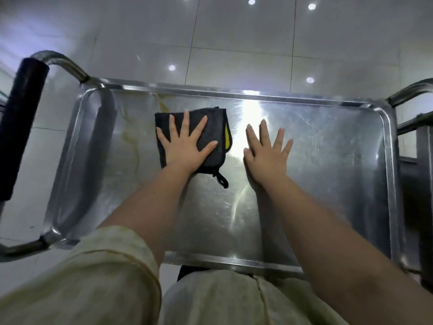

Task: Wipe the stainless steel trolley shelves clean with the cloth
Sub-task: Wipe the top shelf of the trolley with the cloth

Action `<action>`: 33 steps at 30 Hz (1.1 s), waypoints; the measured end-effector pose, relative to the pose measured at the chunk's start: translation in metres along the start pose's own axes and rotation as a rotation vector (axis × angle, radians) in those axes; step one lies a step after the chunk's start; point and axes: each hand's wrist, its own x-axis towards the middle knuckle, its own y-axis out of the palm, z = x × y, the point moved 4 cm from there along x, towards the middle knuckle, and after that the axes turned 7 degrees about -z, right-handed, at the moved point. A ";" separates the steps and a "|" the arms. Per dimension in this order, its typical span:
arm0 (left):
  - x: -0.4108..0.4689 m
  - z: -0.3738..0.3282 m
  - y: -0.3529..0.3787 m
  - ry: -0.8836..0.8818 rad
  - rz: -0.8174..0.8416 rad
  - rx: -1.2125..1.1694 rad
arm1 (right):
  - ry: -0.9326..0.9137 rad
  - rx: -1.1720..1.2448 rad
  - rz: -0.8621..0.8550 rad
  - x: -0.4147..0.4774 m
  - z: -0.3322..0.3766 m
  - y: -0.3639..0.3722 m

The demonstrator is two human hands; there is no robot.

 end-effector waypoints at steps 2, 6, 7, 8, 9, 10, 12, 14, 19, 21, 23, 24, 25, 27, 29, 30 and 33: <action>0.000 0.002 -0.001 0.015 0.017 -0.006 | 0.060 -0.002 -0.024 -0.001 0.022 0.006; 0.004 0.009 -0.003 0.104 0.038 0.005 | 0.163 -0.032 -0.075 -0.004 0.031 0.015; 0.008 0.014 -0.004 0.136 0.041 0.007 | 0.160 -0.040 -0.081 -0.004 0.030 0.016; 0.015 0.021 -0.007 0.160 0.041 0.008 | 0.159 -0.044 -0.088 -0.004 0.029 0.016; 0.024 0.030 -0.009 0.164 0.037 0.006 | 0.159 -0.050 -0.096 -0.004 0.029 0.016; 0.035 0.041 -0.012 0.143 0.033 -0.003 | 0.161 -0.055 -0.101 -0.005 0.030 0.016; 0.054 0.063 -0.016 0.069 0.032 -0.015 | 0.166 -0.067 -0.104 -0.004 0.032 0.015; 0.060 0.070 -0.015 0.019 0.028 0.002 | 0.175 -0.082 -0.103 -0.003 0.033 0.016; 0.059 -0.004 -0.008 0.137 0.057 -0.003 | 0.175 -0.085 -0.106 -0.003 0.034 0.019; 0.058 -0.037 -0.006 0.226 0.099 -0.007 | 0.176 -0.080 -0.103 -0.003 0.033 0.020; 0.058 -0.040 -0.005 0.255 0.097 -0.004 | 0.183 -0.073 -0.105 -0.002 0.031 0.020; 0.058 -0.030 -0.006 0.261 0.079 0.001 | 0.185 -0.074 -0.107 -0.002 0.030 0.020; 0.060 -0.012 -0.008 0.253 0.062 0.007 | 0.189 -0.080 -0.110 -0.002 0.030 0.020; 0.070 0.039 -0.014 0.185 0.030 0.004 | 0.196 -0.098 -0.115 -0.001 0.030 0.019; 0.078 0.091 -0.020 0.106 0.024 0.000 | 0.198 -0.100 -0.116 -0.001 0.033 0.020; 0.079 0.109 -0.022 0.086 0.024 0.003 | 0.198 -0.105 -0.117 -0.001 0.034 0.021; 0.074 0.113 -0.020 0.063 0.010 0.040 | 0.200 -0.102 -0.120 -0.001 0.034 0.021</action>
